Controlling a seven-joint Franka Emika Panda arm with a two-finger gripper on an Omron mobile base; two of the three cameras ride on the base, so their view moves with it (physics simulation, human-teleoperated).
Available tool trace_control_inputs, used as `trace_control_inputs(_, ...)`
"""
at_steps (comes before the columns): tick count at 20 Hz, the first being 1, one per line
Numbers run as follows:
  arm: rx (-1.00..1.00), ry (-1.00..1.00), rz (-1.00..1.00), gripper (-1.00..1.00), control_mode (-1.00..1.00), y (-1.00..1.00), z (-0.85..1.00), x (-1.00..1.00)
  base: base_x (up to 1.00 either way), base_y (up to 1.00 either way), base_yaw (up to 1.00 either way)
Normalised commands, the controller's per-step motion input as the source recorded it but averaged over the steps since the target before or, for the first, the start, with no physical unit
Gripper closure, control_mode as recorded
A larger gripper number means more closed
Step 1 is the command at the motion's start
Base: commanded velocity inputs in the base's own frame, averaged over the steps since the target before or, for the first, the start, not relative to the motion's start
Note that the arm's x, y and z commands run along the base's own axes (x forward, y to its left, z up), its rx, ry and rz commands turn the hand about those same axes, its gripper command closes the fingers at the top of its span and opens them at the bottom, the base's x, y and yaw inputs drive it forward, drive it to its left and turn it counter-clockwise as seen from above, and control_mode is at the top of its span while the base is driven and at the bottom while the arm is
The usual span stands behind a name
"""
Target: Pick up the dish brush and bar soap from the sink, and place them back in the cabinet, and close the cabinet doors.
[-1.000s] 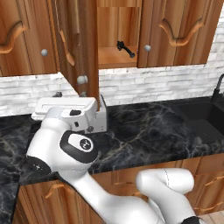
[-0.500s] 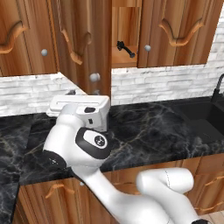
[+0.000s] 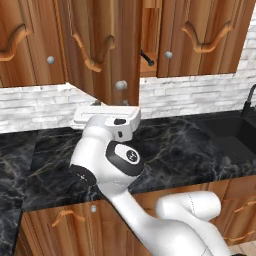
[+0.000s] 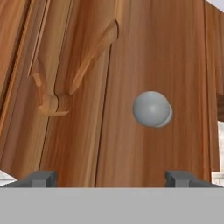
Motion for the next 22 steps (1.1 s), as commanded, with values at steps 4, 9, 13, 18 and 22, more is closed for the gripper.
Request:
trace_control_inputs(4,0.00,0.00,0.00,-1.00,-1.00,-0.35,0.00,0.22,0.00,0.00,0.00)
trace_control_inputs(9,0.00,0.00,0.00,-1.00,-1.00,-0.25,0.00,0.30,0.00,0.00,0.00)
trace_control_inputs(13,0.00,0.00,0.00,-1.00,-1.00,-0.24,0.00,0.28,0.00,0.00,0.00)
trace_control_inputs(18,0.00,0.00,0.00,-1.00,-1.00,-0.21,0.00,0.25,0.00,0.00,0.00)
trace_control_inputs(22,0.00,0.00,0.00,-1.00,-1.00,-0.21,0.00,0.29,0.00,0.00,0.00)
